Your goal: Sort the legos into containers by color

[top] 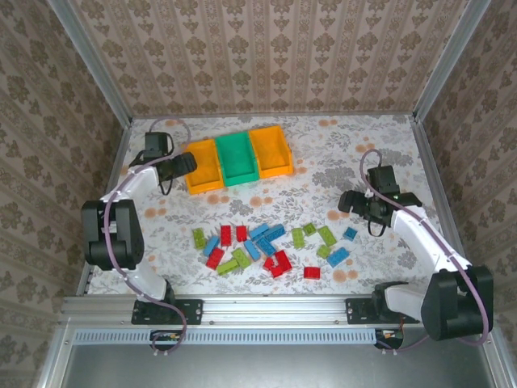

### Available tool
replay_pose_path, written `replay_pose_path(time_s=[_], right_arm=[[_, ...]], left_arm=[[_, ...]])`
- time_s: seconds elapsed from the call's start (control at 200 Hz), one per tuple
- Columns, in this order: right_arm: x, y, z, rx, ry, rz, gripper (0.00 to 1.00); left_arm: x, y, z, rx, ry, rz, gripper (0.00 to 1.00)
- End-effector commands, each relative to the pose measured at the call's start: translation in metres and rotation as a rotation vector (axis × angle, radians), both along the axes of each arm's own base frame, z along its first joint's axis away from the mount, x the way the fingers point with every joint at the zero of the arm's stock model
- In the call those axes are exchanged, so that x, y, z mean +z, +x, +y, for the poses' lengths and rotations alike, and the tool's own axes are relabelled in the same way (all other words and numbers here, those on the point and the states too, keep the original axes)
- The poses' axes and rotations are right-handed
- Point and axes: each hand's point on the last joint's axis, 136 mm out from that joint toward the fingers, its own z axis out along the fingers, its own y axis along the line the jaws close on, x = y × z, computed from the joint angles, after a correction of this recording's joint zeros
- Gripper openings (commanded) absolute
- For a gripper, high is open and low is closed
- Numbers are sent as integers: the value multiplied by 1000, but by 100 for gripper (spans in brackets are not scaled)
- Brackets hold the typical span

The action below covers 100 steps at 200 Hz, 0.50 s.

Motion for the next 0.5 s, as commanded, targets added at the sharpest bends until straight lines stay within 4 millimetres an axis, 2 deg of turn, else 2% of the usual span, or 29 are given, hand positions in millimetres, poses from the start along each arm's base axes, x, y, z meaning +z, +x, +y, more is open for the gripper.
replay_pose_path(time_s=[0.0, 0.1, 0.27, 0.44, 0.495], right_arm=[[-11, -25, 1, -47, 21, 89, 89], [-17, -32, 3, -49, 20, 125, 88], [-26, -39, 7, -48, 10, 165, 86], [-34, -44, 8, -38, -43, 205, 84], [-38, -45, 7, -38, -57, 221, 84]], left_arm=[[4, 4, -13, -28, -6, 16, 82], [-7, 7, -16, -34, 12, 43, 78], [-23, 10, -16, -22, 22, 77, 59], [-32, 14, -16, -14, 51, 89, 58], [-35, 15, -19, -21, 48, 91, 52]])
